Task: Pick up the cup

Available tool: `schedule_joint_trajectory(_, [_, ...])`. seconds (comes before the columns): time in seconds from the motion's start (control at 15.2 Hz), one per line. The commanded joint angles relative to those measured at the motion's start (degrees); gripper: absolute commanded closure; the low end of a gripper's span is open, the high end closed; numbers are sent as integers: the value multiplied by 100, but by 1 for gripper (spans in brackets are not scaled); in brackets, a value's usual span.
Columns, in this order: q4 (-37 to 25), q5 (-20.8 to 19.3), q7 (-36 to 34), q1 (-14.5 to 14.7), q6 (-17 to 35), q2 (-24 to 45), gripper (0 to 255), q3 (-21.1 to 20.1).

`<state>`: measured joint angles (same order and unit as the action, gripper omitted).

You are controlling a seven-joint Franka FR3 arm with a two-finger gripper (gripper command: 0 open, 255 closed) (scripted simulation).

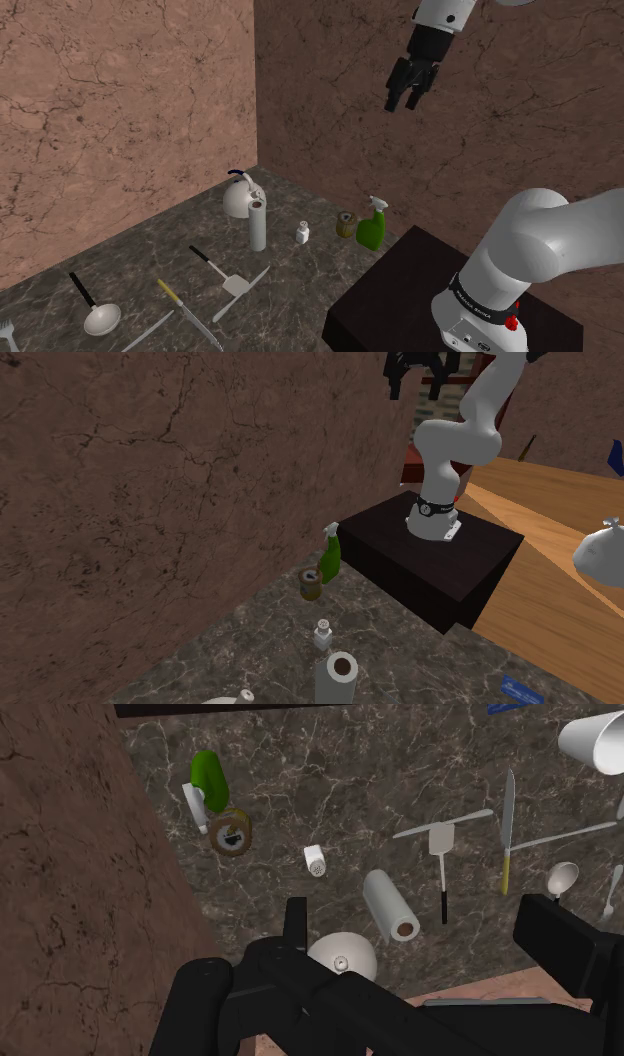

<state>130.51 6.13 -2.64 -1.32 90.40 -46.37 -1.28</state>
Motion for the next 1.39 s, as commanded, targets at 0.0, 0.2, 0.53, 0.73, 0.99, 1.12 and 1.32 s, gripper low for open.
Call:
schedule_joint_trajectory(0.0, [0, 0, 0, 0, 0, 0, 0, 0])
schedule_joint_trajectory(0.2, [442, -62, 109, -40, 527, 139, 0, 41])
schedule_joint_trajectory(0.53, [1053, -161, 280, -111, 1441, 529, 0, 116])
schedule_joint_trajectory(0.73, [1339, -217, 377, -156, 2013, 865, 0, 167])
schedule_joint_trajectory(0.99, [1619, -286, 504, -219, 2796, 1433, 0, 238])
schedule_joint_trajectory(1.12, [1713, -316, 566, -250, 3192, 1766, 0, 275])
schedule_joint_trajectory(1.32, [1793, -356, 659, -294, 3784, 2324, 0, 335])
